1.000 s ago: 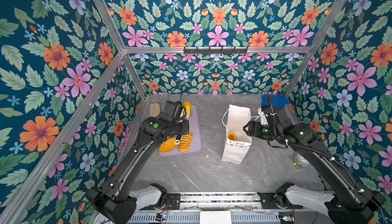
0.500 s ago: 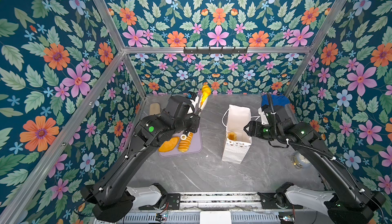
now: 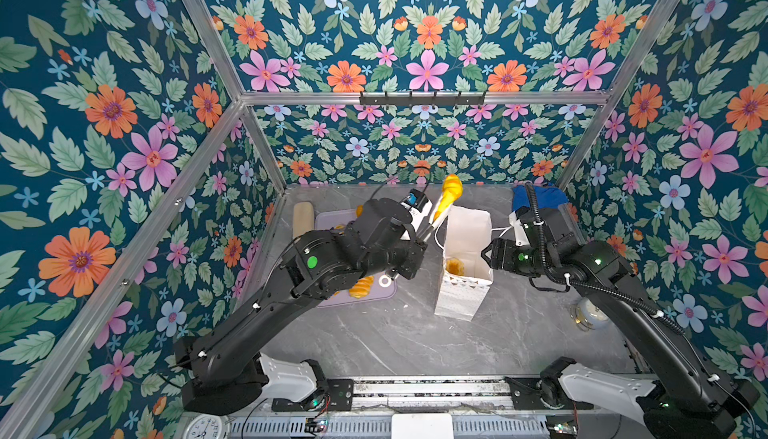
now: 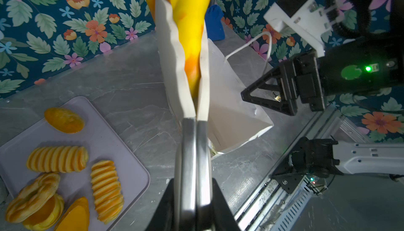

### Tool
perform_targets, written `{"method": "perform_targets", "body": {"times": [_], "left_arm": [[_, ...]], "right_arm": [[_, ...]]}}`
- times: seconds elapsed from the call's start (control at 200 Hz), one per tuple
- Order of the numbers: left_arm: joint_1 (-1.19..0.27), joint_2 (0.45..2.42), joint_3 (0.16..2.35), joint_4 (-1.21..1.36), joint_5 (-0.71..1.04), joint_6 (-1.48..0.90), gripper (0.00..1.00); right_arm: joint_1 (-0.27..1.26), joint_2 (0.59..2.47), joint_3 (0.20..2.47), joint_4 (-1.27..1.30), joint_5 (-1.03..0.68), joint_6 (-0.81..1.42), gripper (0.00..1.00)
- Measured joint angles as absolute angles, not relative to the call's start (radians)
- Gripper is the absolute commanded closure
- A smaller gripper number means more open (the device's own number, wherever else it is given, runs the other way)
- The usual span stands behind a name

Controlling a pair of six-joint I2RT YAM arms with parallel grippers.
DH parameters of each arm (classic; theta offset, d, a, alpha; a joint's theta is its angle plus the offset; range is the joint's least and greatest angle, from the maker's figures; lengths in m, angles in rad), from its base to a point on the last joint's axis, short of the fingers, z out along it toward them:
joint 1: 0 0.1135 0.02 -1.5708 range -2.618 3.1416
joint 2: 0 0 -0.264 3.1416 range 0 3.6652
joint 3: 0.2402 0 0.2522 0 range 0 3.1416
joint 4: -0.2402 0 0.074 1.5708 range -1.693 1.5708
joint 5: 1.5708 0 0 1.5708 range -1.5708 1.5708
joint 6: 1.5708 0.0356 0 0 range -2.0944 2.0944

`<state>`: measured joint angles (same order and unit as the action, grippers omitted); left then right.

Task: Place the fake bread into the paper bag
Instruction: 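Lift the pinched bun off the tray toward the bag with the left gripper, then lower the bun into the paper bag and open the tongs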

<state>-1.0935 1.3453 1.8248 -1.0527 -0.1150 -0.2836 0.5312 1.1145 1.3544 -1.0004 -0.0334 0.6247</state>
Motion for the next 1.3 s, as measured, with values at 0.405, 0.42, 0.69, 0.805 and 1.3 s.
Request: {"method": "perform_targets", "body": {"times": [0.405, 0.42, 0.69, 0.805, 1.3], "left_arm": [[-1.199, 1.445, 1.836, -1.083, -0.137, -0.317, 0.92], [-1.198, 1.449, 1.835, -1.084, -0.139, -0.317, 0.91], [-1.198, 1.498, 1.797, -1.099, -0.157, -0.342, 0.89], [-1.198, 1.514, 1.790, -1.093, -0.154, -0.343, 0.85], [-1.198, 1.542, 1.781, -1.089, -0.147, -0.354, 0.54]], "right_arm": [[0.531, 1.056, 1.335, -1.032, -0.030, 0.625, 0.34], [0.531, 1.053, 1.333, -1.034, -0.030, 0.625, 0.35], [0.531, 1.005, 1.299, -1.050, -0.031, 0.633, 0.36], [0.531, 0.994, 1.291, -1.051, -0.031, 0.635, 0.37], [0.531, 0.979, 1.281, -1.051, -0.038, 0.636, 0.36]]}}
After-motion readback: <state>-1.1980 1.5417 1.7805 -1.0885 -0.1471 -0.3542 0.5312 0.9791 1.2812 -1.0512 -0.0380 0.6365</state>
